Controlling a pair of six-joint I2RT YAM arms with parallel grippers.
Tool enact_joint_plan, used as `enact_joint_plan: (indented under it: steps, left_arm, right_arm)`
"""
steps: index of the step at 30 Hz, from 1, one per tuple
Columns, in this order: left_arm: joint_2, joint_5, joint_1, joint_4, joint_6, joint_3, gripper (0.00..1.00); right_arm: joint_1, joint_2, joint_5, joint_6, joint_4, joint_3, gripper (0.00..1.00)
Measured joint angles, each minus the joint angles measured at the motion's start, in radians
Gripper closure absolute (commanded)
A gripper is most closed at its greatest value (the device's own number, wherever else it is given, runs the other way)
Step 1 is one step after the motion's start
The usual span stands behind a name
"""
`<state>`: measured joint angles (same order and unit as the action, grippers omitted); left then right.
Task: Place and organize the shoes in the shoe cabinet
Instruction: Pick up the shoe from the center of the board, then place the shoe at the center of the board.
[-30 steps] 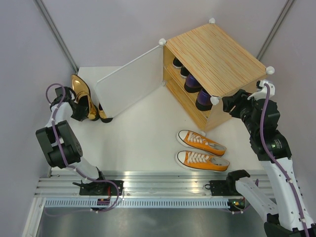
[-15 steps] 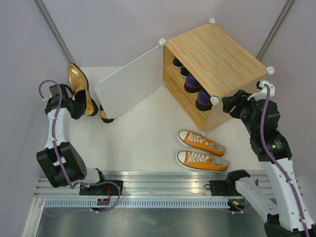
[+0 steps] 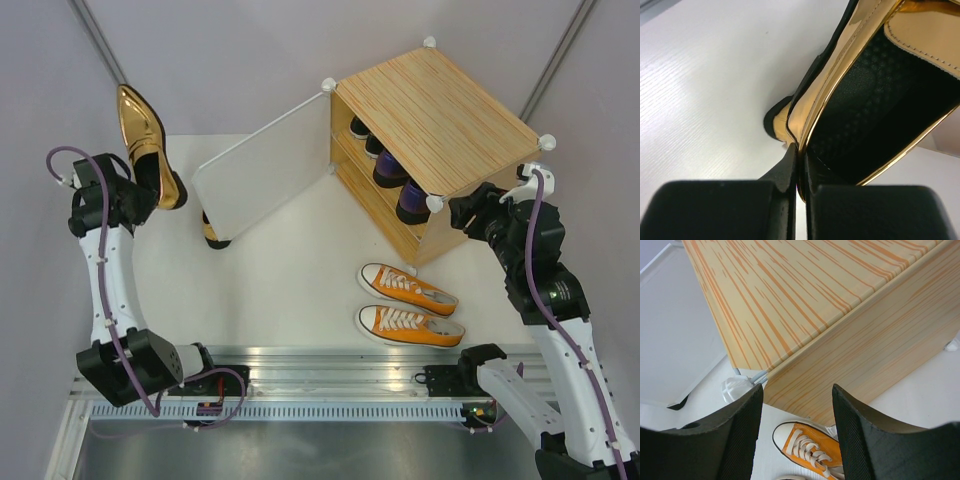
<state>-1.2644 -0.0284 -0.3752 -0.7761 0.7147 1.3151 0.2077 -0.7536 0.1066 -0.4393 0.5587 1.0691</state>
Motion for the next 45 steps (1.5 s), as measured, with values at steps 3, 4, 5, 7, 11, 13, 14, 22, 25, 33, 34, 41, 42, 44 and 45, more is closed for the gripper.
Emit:
enact_joint_plan:
  steps: [3, 4, 5, 7, 11, 13, 14, 22, 25, 33, 34, 41, 42, 44, 45]
  left_arm:
    - [0.034, -0.012, 0.003, -0.008, 0.013, 0.063, 0.98]
    - [0.042, -0.020, 0.003, -0.012, 0.019, 0.087, 0.98]
    - [0.047, -0.027, 0.003, -0.016, 0.022, 0.106, 0.98]
    - [0.054, -0.038, 0.003, -0.031, 0.032, 0.155, 0.98]
    - [0.057, -0.066, 0.003, -0.068, 0.047, 0.253, 0.98]
    - [0.060, -0.087, 0.003, -0.083, 0.055, 0.299, 0.98]
    - [0.062, -0.096, 0.003, -0.091, 0.058, 0.320, 0.98]
    - [0.129, -0.193, 0.003, -0.114, 0.080, 0.415, 0.98]
    - [0.174, -0.235, 0.006, -0.116, 0.087, 0.416, 0.98]
    - [0.286, -0.364, 0.019, -0.121, 0.091, 0.365, 0.98]
    - [0.299, -0.374, 0.026, -0.120, 0.091, 0.345, 0.98]
    - [0.307, -0.335, 0.217, -0.130, 0.071, 0.258, 0.98]
    - [0.297, -0.309, 0.269, -0.131, 0.066, 0.251, 0.98]
    - [0.278, -0.250, 0.376, -0.135, 0.053, 0.237, 0.98]
    - [0.270, -0.229, 0.417, -0.136, 0.044, 0.227, 0.98]
  right_arm:
    - [0.000, -0.001, 0.000, 0.002, 0.003, 0.000, 0.38]
    - [0.000, -0.001, 0.000, 0.002, 0.003, 0.000, 0.38]
    - [0.000, -0.001, 0.000, 0.003, 0.003, 0.000, 0.37]
    - [0.000, -0.002, 0.001, 0.003, 0.003, 0.000, 0.38]
    - [0.000, -0.005, 0.002, 0.003, 0.004, 0.000, 0.38]
    - [0.000, -0.008, 0.003, 0.003, 0.005, 0.000, 0.38]
    - [0.000, -0.008, 0.004, 0.003, 0.007, 0.000, 0.38]
    - [0.000, -0.009, 0.008, 0.011, 0.028, 0.000, 0.38]
    - [0.000, -0.014, 0.009, 0.015, 0.035, 0.001, 0.38]
    - [0.000, -0.037, 0.035, 0.026, 0.057, 0.018, 0.37]
    - [0.000, -0.037, 0.037, 0.027, 0.057, 0.019, 0.37]
    - [0.000, -0.038, 0.058, 0.037, 0.066, 0.021, 0.36]
    - [0.000, -0.038, 0.060, 0.039, 0.068, 0.022, 0.36]
    - [0.000, -0.037, 0.072, 0.043, 0.072, 0.022, 0.36]
    - [0.000, -0.037, 0.076, 0.044, 0.073, 0.022, 0.36]
